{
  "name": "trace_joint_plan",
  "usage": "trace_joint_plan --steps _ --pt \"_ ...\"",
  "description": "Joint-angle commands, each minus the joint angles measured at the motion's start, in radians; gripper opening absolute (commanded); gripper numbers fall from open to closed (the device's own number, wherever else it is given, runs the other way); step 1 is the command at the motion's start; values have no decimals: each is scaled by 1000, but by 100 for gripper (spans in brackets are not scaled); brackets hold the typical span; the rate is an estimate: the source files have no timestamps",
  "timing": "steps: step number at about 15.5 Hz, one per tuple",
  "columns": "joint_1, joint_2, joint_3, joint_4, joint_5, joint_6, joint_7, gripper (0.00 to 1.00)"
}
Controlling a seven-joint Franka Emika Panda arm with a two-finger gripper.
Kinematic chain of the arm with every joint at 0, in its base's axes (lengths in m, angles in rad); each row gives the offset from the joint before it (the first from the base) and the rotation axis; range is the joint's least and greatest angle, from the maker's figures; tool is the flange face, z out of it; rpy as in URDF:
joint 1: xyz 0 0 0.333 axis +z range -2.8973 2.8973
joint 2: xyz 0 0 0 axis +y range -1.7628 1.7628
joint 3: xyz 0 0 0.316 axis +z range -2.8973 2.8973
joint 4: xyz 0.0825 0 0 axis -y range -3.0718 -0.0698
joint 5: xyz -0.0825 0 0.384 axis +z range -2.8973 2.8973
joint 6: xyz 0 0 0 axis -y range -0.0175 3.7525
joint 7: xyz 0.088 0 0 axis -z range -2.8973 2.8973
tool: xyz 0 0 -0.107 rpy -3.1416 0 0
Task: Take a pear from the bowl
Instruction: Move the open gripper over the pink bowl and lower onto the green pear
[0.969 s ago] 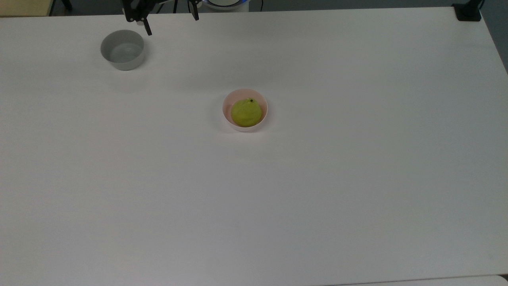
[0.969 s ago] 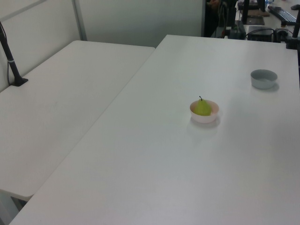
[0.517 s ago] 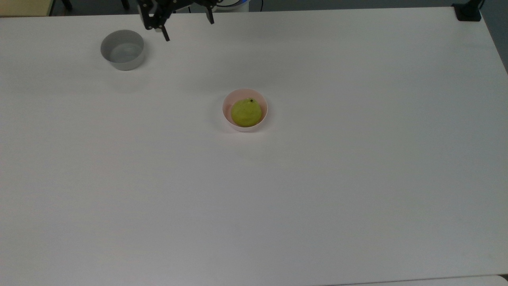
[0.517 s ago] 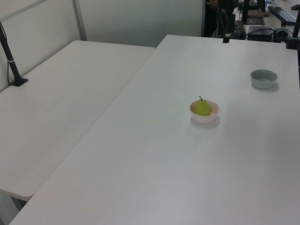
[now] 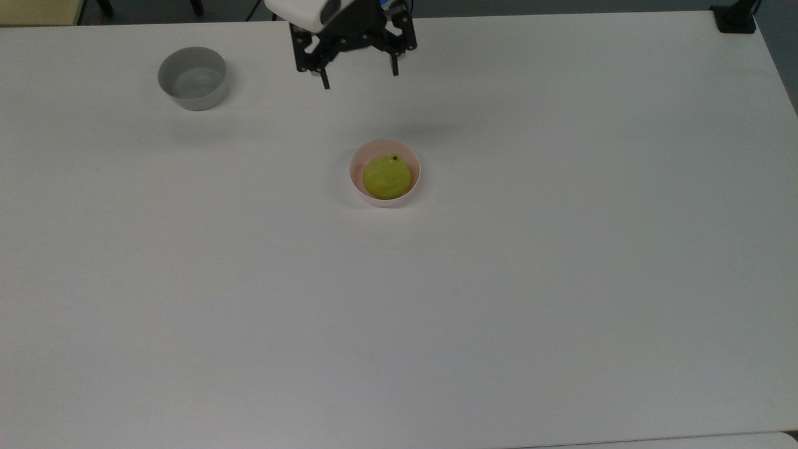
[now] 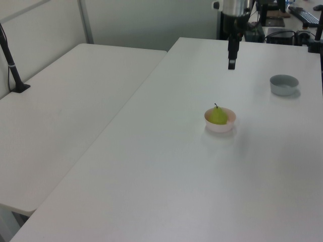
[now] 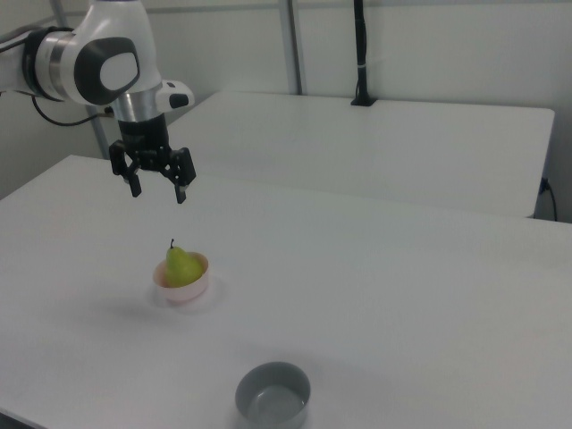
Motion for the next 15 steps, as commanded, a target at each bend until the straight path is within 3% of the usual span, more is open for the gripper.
trace_joint_plan --steps 1,9,15 --pt "38 46 21 -25 6 51 90 93" --pt "52 57 38 -219 -66 321 131 93" --pt "51 133 38 -229 -108 407 133 95"
